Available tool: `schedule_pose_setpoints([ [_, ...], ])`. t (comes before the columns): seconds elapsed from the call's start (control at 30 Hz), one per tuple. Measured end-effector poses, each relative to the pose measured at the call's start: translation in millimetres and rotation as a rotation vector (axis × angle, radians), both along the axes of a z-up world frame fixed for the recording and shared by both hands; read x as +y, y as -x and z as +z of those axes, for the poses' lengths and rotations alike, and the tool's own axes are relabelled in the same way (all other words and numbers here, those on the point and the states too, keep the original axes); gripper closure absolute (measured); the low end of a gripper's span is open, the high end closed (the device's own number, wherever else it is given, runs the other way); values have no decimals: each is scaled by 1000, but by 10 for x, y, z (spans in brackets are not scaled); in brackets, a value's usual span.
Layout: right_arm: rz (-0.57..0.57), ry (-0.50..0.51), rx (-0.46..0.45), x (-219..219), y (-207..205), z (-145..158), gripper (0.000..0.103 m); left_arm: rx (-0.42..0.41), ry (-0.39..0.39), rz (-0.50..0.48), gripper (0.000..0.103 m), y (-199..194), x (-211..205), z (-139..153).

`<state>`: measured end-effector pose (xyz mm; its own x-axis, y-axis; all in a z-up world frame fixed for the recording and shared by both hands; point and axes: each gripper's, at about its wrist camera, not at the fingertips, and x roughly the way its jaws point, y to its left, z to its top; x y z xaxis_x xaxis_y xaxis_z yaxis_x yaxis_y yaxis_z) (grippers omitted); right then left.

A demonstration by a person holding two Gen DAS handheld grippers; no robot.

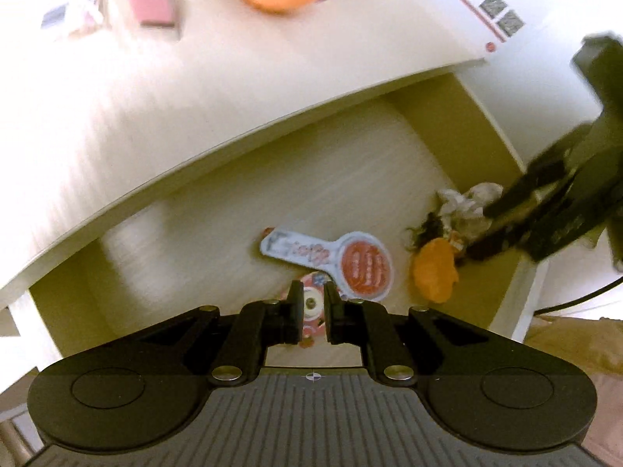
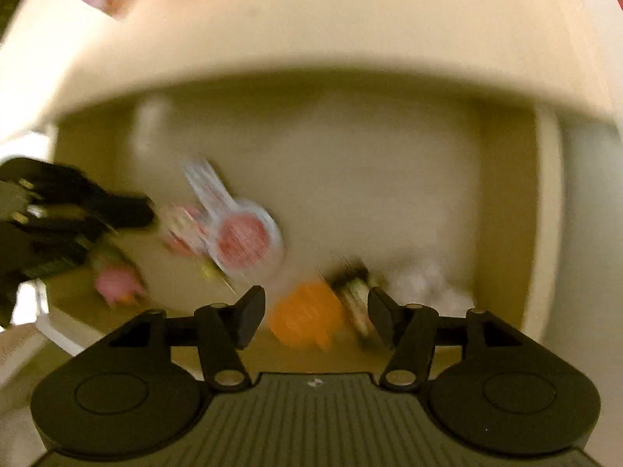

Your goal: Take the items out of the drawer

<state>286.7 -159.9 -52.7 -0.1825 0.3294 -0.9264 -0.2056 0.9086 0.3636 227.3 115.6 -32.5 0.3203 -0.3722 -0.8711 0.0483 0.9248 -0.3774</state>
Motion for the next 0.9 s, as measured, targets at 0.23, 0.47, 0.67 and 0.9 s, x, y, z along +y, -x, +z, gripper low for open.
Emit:
schedule_pose_setpoints([
  [0.23, 28, 124, 81, 70, 351, -318, 44, 6, 53, 79, 92, 32, -124, -66],
  [0.47, 39, 144, 5, 402, 120, -485, 69, 34, 28, 140, 92, 204, 25, -88],
  [0.67, -50, -52, -127, 379, -134, -54, 62, 39, 14, 175, 92, 263, 172, -31],
  [0.9, -77, -64, -169, -20, -16, 203, 49, 24, 27, 168, 91, 226, 183, 54],
])
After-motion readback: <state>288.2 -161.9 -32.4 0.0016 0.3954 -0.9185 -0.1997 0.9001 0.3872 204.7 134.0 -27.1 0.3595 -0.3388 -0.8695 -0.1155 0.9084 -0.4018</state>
